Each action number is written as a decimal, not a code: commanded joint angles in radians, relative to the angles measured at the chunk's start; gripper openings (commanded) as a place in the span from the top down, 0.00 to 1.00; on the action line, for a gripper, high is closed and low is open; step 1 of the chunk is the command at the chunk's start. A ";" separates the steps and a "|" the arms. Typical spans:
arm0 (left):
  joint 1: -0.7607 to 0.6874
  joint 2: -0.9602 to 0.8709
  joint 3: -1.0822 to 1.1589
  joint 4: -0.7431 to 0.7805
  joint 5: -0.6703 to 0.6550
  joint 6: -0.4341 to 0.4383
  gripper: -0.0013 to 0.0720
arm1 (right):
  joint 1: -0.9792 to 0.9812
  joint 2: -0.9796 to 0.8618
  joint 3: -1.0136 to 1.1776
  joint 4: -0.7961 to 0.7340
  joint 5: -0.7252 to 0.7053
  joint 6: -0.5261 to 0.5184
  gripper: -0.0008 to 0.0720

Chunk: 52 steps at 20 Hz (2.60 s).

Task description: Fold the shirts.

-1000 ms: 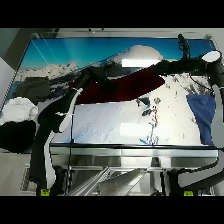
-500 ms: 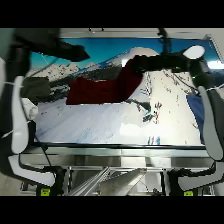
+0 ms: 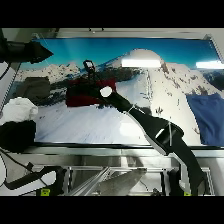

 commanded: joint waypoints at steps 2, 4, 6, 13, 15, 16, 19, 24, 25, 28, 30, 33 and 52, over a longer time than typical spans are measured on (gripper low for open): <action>0.015 0.070 -0.056 0.000 0.008 0.000 0.96 | -0.063 -0.014 0.068 -0.015 0.179 -0.035 0.48; 0.015 0.076 -0.056 0.001 0.012 0.000 0.96 | -0.154 0.056 0.068 -0.150 0.368 0.119 0.53; 0.015 0.077 -0.056 0.001 0.026 0.000 0.96 | -0.244 0.132 0.068 -0.376 0.508 0.323 0.53; 0.015 0.077 -0.056 0.001 0.060 0.000 0.96 | -0.473 0.147 0.038 -0.743 0.916 0.596 0.16; 0.015 0.076 -0.056 0.002 0.053 0.000 0.96 | -0.476 0.087 0.036 -0.740 0.905 0.596 0.16; 0.015 0.076 -0.056 0.002 0.053 0.001 0.96 | -0.474 0.056 0.036 -0.735 0.883 0.597 0.16; 0.015 0.076 -0.056 0.009 0.055 0.015 0.96 | -0.474 -0.027 0.036 -0.652 0.843 0.596 0.16; 0.015 0.076 -0.056 0.009 0.049 0.020 0.96 | -0.435 -0.119 0.036 -0.518 0.768 0.553 0.17; 0.015 0.076 -0.056 0.009 0.047 0.027 0.96 | -0.422 -0.129 0.037 -0.505 0.745 0.548 0.17; 0.015 0.076 -0.056 0.009 0.047 0.035 0.96 | -0.388 -0.134 0.041 -0.406 0.664 0.451 0.26; 0.015 0.076 -0.056 0.009 0.049 0.035 0.96 | -0.380 -0.134 0.057 -0.351 0.627 0.429 0.81; 0.015 0.076 -0.056 0.009 0.066 0.035 0.96 | -0.386 -0.088 0.095 -0.347 0.666 0.430 0.96; 0.015 0.062 -0.058 0.009 0.107 0.034 0.96 | -1.301 0.568 0.095 -0.925 0.821 0.948 0.96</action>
